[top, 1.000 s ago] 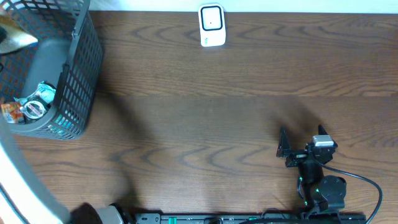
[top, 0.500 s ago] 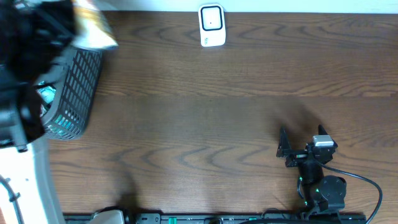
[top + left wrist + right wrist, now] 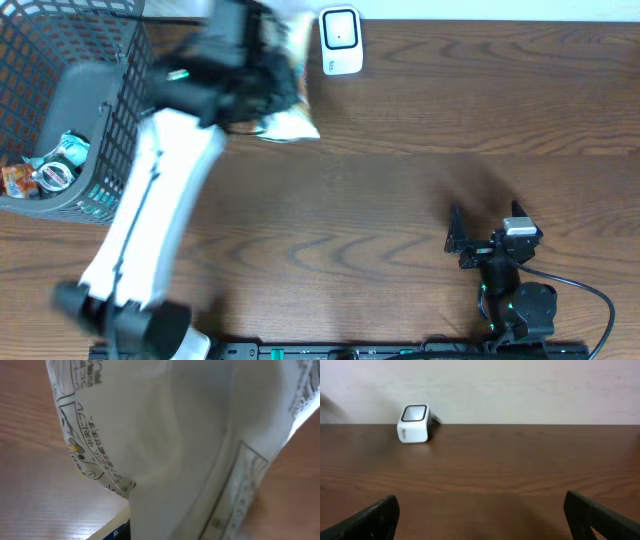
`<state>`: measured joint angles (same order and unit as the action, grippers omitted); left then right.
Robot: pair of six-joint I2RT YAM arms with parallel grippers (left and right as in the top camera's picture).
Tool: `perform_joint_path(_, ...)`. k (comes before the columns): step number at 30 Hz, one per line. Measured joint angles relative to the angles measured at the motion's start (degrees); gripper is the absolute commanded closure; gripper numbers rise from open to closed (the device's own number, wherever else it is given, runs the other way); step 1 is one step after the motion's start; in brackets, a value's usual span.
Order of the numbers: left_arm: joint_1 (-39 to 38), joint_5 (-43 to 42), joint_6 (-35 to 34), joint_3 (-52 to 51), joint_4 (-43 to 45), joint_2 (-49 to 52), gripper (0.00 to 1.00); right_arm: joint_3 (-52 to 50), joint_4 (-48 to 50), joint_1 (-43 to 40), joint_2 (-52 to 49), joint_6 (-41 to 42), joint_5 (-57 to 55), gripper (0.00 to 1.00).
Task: Scan the item barcode
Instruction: 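Carry the white bag toward the white scanner with the left gripper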
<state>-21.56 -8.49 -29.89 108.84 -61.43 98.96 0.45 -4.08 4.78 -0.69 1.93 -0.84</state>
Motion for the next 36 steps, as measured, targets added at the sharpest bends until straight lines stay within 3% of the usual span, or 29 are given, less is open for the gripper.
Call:
perform_joint_path(12, -10.60, 5.66, -4.09, 0.00, 5.20, 21.90, 0.92, 0.00, 0.00, 0.00, 0.00, 0.02, 0.00, 0.01)
perform_joint_path(13, -11.19, 5.70, -4.61, 0.00, 5.88, 23.43, 0.88, 0.00, 0.00, 0.00, 0.00, 0.00, 0.00, 0.01)
perform_joint_path(14, -11.69, 5.70, -4.90, 0.00, 6.45, 24.68, 0.74, 0.00, 0.00, 0.00, 0.00, 0.00, 0.00, 0.01)
perform_joint_path(15, -12.11, 5.68, -4.96, 0.00, 7.04, 25.70, 0.66, 0.00, 0.00, 0.00, 0.00, 0.00, 0.00, 0.01)
perform_joint_path(23, -13.33, 5.88, -4.50, -0.02, 9.42, 26.49, 0.53, 0.00, 0.00, 0.00, 0.00, 0.00, 0.00, 0.01)
perform_joint_path(27, -12.55, 5.90, -1.79, -0.02, 9.40, 24.72, 0.57, 0.00, 0.00, 0.00, 0.00, 0.00, 0.00, 0.01)
perform_joint_path(31, -11.02, 5.88, -0.31, -0.02, 9.44, 19.91, 0.92, 0.00, 0.00, 0.00, 0.00, 0.00, 0.00, 0.01)
perform_joint_path(36, -10.29, 6.12, 0.87, 0.37, 9.84, 14.60, 0.92, 0.00, 0.00, 0.00, 0.00, 0.00, 0.00, 0.01)
